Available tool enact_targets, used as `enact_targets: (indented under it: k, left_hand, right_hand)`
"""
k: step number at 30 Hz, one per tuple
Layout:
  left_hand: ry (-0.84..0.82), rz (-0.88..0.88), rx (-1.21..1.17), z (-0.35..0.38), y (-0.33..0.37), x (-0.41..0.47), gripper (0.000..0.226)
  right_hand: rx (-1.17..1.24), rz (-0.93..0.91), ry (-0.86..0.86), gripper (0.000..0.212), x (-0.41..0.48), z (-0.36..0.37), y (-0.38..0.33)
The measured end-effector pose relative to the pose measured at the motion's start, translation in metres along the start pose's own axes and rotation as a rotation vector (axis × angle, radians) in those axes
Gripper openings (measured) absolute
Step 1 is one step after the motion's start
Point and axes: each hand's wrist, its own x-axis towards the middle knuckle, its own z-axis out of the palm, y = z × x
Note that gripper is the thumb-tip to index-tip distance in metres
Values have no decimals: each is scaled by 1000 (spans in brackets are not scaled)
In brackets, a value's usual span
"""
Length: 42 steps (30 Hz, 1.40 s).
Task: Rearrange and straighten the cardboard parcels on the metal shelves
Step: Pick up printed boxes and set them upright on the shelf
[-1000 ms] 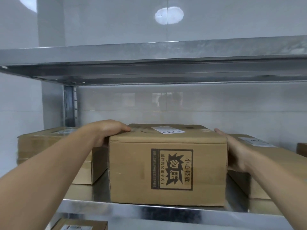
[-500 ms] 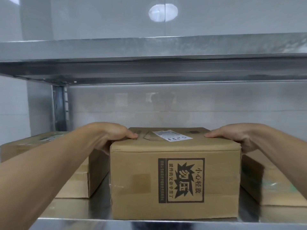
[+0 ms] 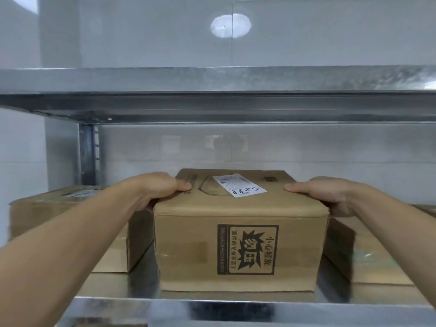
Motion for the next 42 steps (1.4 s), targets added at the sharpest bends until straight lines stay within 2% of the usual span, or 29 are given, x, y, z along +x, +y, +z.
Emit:
enact_targets:
  k: [4, 7, 9, 12, 16, 19, 25, 32, 36, 39, 42]
  left_hand:
    - [106, 124, -177, 1, -6, -9, 20]
    - [171, 157, -275, 10, -17, -15, 26]
    - [195, 172, -326, 16, -24, -18, 27]
    - [175, 215, -408, 28, -31, -24, 14]
    - [174, 205, -556, 37, -43, -27, 30]
    - [135, 177, -648, 38, -47, -29, 34]
    - [87, 101, -589, 30, -51, -28, 77]
    - [110, 92, -572, 43, -55, -32, 62]
    - [71, 49, -529, 21, -43, -31, 60]
    - [172, 38, -489, -6, -21, -22, 54]
    - [167, 20, -374, -22, 5, -14, 58]
  right_hand:
    - [187, -162, 74, 29, -3, 8, 4]
    - [330, -232, 113, 37, -8, 16, 8]
    - [406, -208, 98, 43, -14, 22, 11]
    - [479, -206, 98, 45, -20, 30, 16]
    - [525, -164, 142, 56, -25, 32, 27]
    - [550, -139, 177, 69, -24, 25, 37]
    - [549, -122, 134, 75, -27, 16, 40]
    - [561, -109, 96, 90, -22, 22, 54]
    - [549, -79, 152, 82, -15, 3, 45]
    - [392, -55, 231, 72, -13, -20, 19]
    - [302, -26, 149, 66, -11, -31, -11]
